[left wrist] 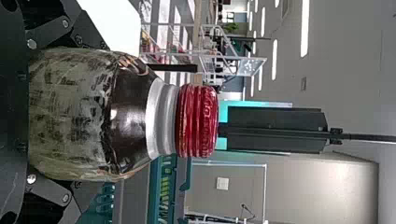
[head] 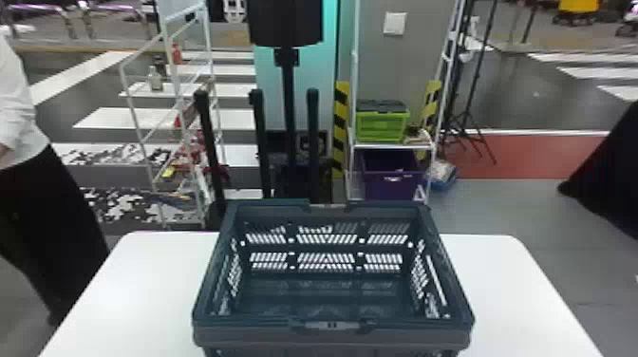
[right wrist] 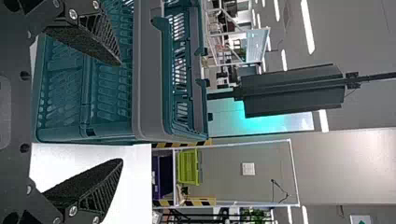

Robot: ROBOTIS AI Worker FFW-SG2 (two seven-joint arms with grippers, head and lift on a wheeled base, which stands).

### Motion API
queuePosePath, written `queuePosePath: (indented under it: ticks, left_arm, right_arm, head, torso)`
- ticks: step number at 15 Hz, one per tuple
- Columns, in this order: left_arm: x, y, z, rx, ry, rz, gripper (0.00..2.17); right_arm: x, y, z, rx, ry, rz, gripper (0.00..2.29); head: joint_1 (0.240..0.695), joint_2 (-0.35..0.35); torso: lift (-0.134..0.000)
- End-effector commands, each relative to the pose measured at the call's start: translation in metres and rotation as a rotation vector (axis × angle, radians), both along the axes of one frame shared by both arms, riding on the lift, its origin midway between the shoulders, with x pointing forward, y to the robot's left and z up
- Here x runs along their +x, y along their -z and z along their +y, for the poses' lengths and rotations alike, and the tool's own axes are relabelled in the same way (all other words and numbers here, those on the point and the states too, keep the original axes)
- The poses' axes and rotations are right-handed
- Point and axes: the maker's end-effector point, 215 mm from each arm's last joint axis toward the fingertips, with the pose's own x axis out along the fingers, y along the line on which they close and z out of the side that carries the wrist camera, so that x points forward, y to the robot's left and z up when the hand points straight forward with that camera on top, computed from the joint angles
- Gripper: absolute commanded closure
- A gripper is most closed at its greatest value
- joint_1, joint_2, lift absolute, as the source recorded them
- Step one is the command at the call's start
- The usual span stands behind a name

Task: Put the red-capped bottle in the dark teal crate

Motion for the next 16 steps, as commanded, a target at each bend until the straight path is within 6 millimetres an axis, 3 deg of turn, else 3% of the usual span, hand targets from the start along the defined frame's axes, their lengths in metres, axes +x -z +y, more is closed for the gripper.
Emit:
queuePosePath:
  ticks: [1, 5, 12, 16]
  left_arm:
    - [0.000, -0.001, -0.001, -0.002, 0.001, -0.003, 2.15]
    - [0.011, -0.008, -0.001, 0.005, 0.007, 0.011, 2.15]
    - [0.088, -0.047, 0.023, 0.145, 0.032, 0.284, 2.15]
    - [0.113, -0.065, 0.042, 0.178, 0.058, 0.485, 2.15]
  right_arm:
    - [0.001, 0.000, -0.004, -0.006, 0.003, -0.001, 0.15]
    - [0.000, 0.000, -0.004, -0.008, 0.004, 0.000, 0.15]
    - [-0.001, 0.001, -0.008, -0.009, 0.011, 0.002, 0.15]
    - [-0.001, -0.001, -0.008, -0.009, 0.012, -0.002, 0.15]
  head:
    - [0.499, 0.000]
    - [0.499, 0.000]
    - [0.499, 0.000]
    - [0.499, 0.000]
  torso:
    - [0.000]
    - [0.000]
    - [0.000]
    - [0.000]
